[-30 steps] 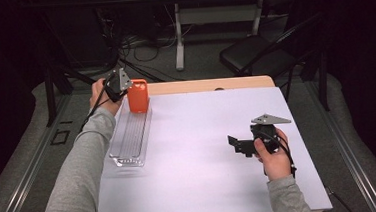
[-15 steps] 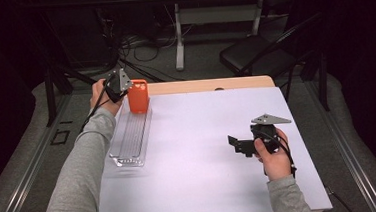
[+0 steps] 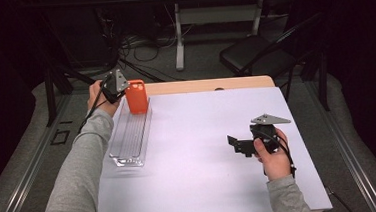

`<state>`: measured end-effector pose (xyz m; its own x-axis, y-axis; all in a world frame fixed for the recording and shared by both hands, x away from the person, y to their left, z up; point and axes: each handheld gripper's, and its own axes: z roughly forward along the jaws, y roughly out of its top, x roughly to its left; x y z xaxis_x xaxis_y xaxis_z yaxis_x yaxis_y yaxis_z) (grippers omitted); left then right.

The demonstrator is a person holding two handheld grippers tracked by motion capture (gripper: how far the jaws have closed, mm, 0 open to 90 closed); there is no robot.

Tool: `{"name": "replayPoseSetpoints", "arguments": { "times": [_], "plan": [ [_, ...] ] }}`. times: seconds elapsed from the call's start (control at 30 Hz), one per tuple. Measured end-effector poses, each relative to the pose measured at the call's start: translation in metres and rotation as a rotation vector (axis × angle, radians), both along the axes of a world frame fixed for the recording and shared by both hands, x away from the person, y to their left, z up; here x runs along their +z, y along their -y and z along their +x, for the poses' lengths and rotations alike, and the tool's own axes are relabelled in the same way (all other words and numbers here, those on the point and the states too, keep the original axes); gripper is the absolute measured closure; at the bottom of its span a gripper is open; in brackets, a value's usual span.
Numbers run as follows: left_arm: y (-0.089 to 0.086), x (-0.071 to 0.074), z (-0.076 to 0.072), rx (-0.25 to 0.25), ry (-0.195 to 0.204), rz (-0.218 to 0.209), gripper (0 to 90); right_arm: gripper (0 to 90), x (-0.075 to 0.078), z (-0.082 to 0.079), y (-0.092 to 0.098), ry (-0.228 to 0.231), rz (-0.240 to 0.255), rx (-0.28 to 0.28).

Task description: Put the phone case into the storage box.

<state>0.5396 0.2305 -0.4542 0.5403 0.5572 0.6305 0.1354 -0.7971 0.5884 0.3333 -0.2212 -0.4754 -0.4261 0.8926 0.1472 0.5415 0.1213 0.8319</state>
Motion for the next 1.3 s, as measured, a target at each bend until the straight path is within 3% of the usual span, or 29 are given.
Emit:
{"name": "replayPoseSetpoints", "arguments": {
  "times": [0.6, 1.3],
  "plan": [
    [-0.0027, -0.0026, 0.0014, 0.011, -0.008, -0.020, 74.9, 6.6, 0.0000, 0.0002, 0.0010, 0.004, 0.004, -0.001],
    [-0.0055, -0.0023, 0.0020, 0.049, -0.007, -0.071, 52.8, 6.6, -0.0002, 0.0004, 0.0005, 0.002, 0.002, -0.001]
  ]
}}
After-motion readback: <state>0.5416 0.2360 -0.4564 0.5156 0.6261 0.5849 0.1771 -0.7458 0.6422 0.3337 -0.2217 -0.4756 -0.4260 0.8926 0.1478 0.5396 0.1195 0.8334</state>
